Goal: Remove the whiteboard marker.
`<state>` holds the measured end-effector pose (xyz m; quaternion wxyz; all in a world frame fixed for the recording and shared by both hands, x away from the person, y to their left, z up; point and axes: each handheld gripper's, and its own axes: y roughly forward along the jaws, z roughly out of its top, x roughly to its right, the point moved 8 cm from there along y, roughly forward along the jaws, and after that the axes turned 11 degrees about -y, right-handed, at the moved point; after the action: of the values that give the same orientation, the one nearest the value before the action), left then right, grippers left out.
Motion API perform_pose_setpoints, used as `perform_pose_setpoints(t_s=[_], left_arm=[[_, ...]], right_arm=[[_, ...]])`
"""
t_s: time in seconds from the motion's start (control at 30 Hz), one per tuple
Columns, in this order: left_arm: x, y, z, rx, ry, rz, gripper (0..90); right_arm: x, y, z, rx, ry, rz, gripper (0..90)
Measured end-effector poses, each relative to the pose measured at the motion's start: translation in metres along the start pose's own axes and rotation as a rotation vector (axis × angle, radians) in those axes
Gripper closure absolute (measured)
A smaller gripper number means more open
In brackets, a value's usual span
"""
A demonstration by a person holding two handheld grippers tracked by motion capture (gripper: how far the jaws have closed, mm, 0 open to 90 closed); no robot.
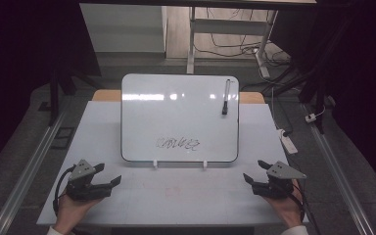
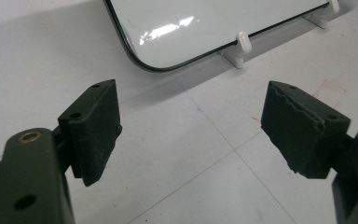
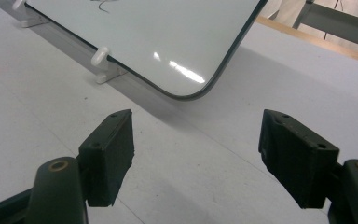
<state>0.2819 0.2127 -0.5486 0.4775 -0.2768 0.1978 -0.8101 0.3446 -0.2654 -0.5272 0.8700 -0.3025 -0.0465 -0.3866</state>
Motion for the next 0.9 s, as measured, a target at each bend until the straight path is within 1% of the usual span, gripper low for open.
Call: perform_pose_setpoints(t_s=[0.17,0.4,0.47,0.5,0.6,0.67,0.73,0.77,0.83,0.9], left_arm=[[0.000,0.003,-0.001,-0.012,0.002,-0.008,20.7],[-0.003,0.007,-0.001,-0.015,-0.009,0.003,20.7],[-0.004,0.009,0.002,-0.023,0.003,0.010,20.7],[-0.004,0.009,0.002,-0.023,0.003,0.010,20.7],[-0.004,0.011,0.003,-0.032,0.019,0.011,20.8],[-0.004,0.011,0.003,-0.033,0.019,0.005,20.9],[-0.003,0.011,0.003,-0.031,0.029,0.007,21.1],[-0.003,0.011,0.003,-0.031,0.032,0.006,21.2],[-0.002,0.012,0.002,-0.034,0.037,0.007,21.2],[0.000,0.012,-0.002,-0.044,0.047,0.009,21.2]], right_arm=[[-0.003,0.001,0.000,-0.004,-0.004,-0.001,26.2],[-0.004,0.001,0.002,-0.004,0.011,0.000,26.7],[-0.004,0.000,0.005,-0.001,0.011,0.001,26.9],[-0.003,0.000,0.007,0.000,0.015,0.002,27.1],[-0.001,-0.003,0.020,0.022,0.054,0.010,28.0],[0.002,-0.003,0.031,0.032,0.061,0.008,28.4],[0.006,-0.001,0.045,0.035,0.069,-0.003,28.6],[0.009,0.000,0.056,0.041,0.074,-0.003,28.9],[0.015,0.004,0.072,0.030,0.081,-0.019,29.4],[0.021,0.010,0.087,0.031,0.089,-0.031,30.3]])
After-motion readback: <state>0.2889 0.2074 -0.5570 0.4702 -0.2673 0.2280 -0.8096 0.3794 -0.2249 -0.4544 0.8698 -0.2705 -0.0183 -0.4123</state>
